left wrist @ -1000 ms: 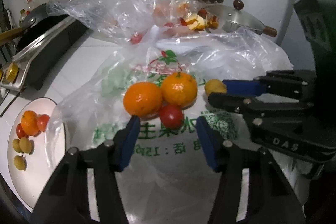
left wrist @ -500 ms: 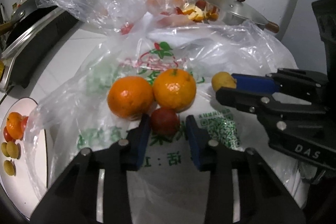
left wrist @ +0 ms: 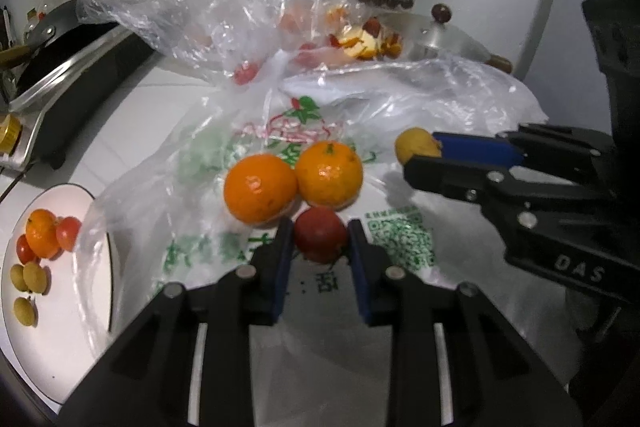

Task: Organize fruits
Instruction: 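Grasp a red tomato with the left gripper, then carry the red tomato and the small yellow fruit over the white plate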

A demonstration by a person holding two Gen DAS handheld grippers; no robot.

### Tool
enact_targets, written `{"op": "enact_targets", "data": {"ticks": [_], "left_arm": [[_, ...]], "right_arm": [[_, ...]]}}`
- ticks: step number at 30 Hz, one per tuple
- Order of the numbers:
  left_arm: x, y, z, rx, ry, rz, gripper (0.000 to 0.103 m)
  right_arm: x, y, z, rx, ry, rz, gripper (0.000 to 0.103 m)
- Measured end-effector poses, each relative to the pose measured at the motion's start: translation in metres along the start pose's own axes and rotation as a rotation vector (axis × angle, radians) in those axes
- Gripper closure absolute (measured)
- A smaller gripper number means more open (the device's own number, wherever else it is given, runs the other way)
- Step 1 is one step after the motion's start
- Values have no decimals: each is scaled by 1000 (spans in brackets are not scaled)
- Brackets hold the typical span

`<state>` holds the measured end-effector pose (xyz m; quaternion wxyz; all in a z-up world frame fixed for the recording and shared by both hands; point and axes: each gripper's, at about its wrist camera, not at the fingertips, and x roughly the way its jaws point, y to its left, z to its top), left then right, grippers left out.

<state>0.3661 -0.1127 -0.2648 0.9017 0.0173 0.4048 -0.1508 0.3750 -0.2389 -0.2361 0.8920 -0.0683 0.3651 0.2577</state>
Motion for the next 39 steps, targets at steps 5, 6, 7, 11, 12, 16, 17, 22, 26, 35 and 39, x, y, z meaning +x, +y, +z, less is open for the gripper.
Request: {"op": "enact_targets", "data": {"ticks": [5,6,7,11,12,16,17,22,26,35,39], "left_arm": [[-19,3,-3,1,-35,-10,75],[-23,4,-3,2,-44,-11,75],[-28,5,-4,2,-52,-12,75],[-44,9,-8,0,-78,-12,75],[-47,10,-9,-1,-83,-11,75],[-62,16,-14,-6,-101,-4,75],[-65,17,-15,-7,-104,-2,75],[-83,25,-21,-19,-125,11,75],[-95,34,-29,-32,-136,25,75],[-117,64,-51,-80,-148,63,75],[-124,82,-61,-114,-148,75,75]], "right_arm": [[-9,10,3,-12,-13,-16,77],[-11,12,4,-14,-16,-19,77],[-13,14,4,-16,-18,-23,77],[-20,23,5,-27,-25,-29,77],[-21,26,6,-31,-27,-30,77],[-28,39,8,-46,-36,-32,77],[-29,41,9,-50,-38,-32,77],[-35,57,11,-67,-48,-28,77],[-38,70,12,-85,-53,-22,77],[-40,98,14,-121,-57,-17,77],[-38,113,16,-139,-53,-11,77]]}}
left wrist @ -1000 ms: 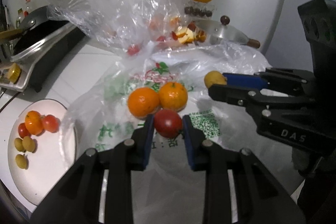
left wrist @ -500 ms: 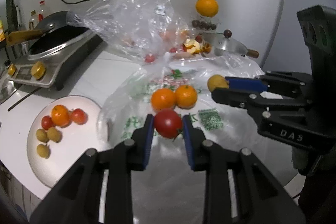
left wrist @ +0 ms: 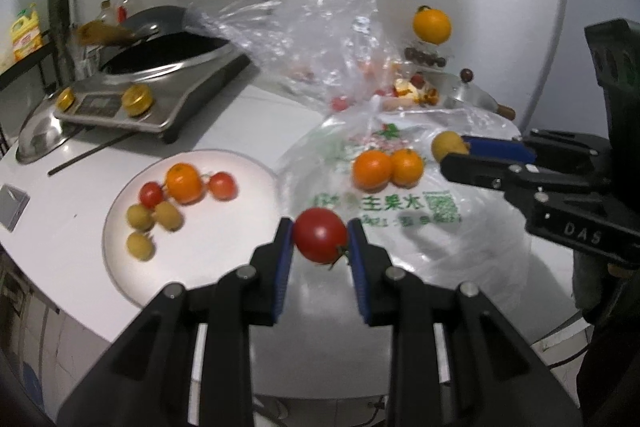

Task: Organize fruits
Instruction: 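Carry the red tomato and the small yellow fruit over the white plate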

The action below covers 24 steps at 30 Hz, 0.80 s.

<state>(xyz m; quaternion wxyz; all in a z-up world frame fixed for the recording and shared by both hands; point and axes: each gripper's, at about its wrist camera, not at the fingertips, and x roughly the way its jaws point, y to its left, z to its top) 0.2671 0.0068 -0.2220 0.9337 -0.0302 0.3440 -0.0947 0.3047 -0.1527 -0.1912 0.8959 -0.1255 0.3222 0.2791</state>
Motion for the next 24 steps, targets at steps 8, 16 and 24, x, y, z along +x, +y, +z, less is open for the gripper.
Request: {"op": "enact_targets", "data": {"ticks": [8,16,24], "left_arm": [[-8,31,-13,-38,0,30,75],[-3,57,-22,-68,6,59,75],[12,70,-28,-70,36,70,75]], "right_arm": [[8,27,8,-40,9,17,77],[20,47,14,-67,31,27,77],[36,58,18,-78,51,39,77]]}}
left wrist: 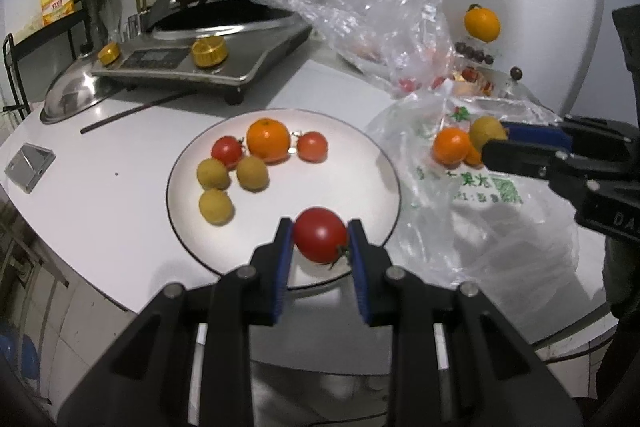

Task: Organize fruits
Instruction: 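Carry the red tomato and the small yellow fruit over the white plate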

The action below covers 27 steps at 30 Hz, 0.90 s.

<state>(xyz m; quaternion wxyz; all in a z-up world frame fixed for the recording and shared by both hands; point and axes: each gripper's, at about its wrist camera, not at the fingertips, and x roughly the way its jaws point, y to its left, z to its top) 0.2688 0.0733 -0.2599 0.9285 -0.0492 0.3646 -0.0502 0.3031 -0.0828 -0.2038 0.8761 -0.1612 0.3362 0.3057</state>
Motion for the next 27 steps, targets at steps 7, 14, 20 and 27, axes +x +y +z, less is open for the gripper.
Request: {"op": "enact_targets", "data": {"ticks": [7,14,20,27], "left_arm": [[15,4,-2,-9,31,-6,75],[22,5,-2,-17,54,-12,74],[21,5,-2,-19,57,-16,71],[16,8,-1,-23,42,-21,70]], "right_arm": [[9,2,3,-8,9,8,77],[11,0,3,-4,14,8,77],[11,0,3,-5,13,8,77],[12,7,7,-19,13,5,77]]}}
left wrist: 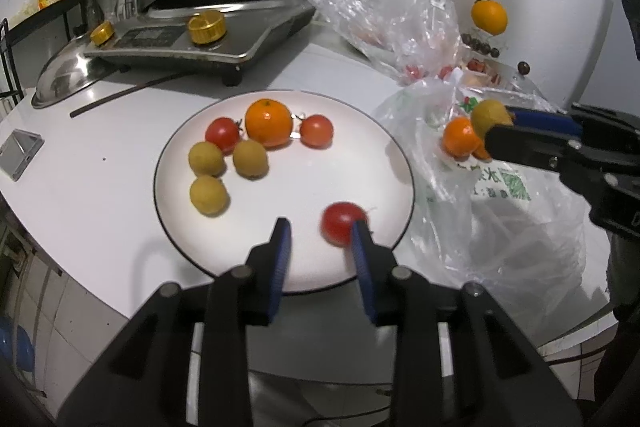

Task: Organize fruits
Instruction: 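Carry the red tomato and the small yellow fruit over the white plate, then lower the left gripper and release the tomato onto the plate while the right holds the yellow fruit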

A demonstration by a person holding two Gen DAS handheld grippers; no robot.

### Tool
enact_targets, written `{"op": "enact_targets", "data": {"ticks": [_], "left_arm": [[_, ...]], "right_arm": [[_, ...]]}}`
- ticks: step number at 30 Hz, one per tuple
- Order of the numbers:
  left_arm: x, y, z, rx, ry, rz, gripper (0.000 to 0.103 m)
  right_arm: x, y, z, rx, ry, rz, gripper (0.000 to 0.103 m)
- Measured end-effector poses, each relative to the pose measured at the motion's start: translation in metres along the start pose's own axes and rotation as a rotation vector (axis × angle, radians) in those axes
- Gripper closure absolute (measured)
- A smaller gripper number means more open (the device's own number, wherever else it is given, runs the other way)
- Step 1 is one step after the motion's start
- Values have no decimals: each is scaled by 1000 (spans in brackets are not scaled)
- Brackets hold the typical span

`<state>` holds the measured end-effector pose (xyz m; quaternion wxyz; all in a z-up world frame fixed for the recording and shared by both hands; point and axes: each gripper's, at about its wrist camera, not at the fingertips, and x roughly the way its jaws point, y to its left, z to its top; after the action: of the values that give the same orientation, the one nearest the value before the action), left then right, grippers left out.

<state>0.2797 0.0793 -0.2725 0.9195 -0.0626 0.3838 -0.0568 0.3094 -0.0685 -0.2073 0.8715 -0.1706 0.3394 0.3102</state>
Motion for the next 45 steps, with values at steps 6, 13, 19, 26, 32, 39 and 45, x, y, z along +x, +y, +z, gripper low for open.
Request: {"op": "enact_targets", "data": {"ticks": [6,13,19,26,32,39,45], "left_arm": [[-3,1,4,10,-20,-14,68],[7,-7,15,36,-26,-29,45],[23,-9,16,42,5,-6,49],[26,-3,11,41,30,2,71],[20,4,7,40,41,16,74],[17,5,5,26,42,3,73],[15,4,6,16,43,-4,69]], "right_arm": [[2,8,5,-16,0,2,77],[2,5,6,-11,-1,-3,77],[6,-7,3,12,7,-12,77],[11,-9,1,19,9,-2,77],[12,-6,0,21,8,8,77],[11,-2,2,13,4,11,77],[11,0,3,11,4,10,77]]}}
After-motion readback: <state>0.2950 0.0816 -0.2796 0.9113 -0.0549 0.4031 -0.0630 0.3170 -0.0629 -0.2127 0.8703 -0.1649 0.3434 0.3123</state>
